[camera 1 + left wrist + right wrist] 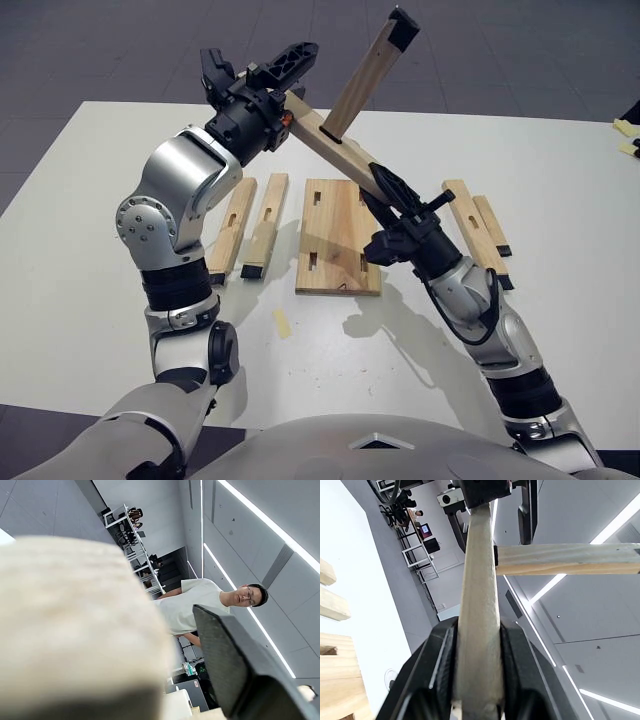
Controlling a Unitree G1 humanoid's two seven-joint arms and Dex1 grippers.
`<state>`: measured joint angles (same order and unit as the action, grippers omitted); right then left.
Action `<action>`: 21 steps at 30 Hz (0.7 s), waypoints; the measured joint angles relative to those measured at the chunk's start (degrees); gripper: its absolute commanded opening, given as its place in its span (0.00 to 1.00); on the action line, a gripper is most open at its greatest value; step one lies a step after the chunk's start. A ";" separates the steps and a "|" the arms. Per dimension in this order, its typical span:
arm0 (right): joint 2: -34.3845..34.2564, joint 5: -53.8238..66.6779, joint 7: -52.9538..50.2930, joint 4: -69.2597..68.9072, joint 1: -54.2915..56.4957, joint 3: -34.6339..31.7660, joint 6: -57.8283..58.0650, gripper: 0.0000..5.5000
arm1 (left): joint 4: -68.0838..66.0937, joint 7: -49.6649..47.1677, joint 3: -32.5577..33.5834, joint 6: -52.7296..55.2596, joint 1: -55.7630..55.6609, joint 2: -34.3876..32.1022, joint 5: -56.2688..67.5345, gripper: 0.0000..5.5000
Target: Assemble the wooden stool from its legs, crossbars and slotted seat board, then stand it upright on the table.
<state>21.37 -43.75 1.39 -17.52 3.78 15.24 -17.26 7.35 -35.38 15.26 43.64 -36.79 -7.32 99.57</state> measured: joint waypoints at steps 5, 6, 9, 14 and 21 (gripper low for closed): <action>0.21 -1.22 -0.05 -1.55 -1.55 -0.19 0.95 0.19 | -1.89 0.14 -1.15 0.00 -0.02 -0.59 -0.18 0.36; 0.21 -1.40 -0.06 -1.78 -1.73 -0.20 1.08 0.19 | -2.02 0.14 -1.22 0.00 -0.02 -0.67 -0.18 0.31; 0.25 -2.43 -0.38 -2.23 -1.74 -0.27 1.41 0.19 | -2.13 0.14 -1.26 0.00 -0.02 -1.15 -0.17 0.22; 1.01 -5.00 -1.20 -1.70 -0.64 -0.46 1.54 0.19 | -1.92 -0.63 -1.46 -0.77 -0.02 -1.22 -0.34 0.18; 1.52 -6.34 -2.31 1.42 2.76 0.57 0.66 0.19 | -0.36 -2.06 -1.26 -3.50 0.85 -1.17 -1.07 0.18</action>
<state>22.89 -50.09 -0.92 -16.10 6.54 15.81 -16.59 7.00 -37.43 13.99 40.14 -35.93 -8.48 98.50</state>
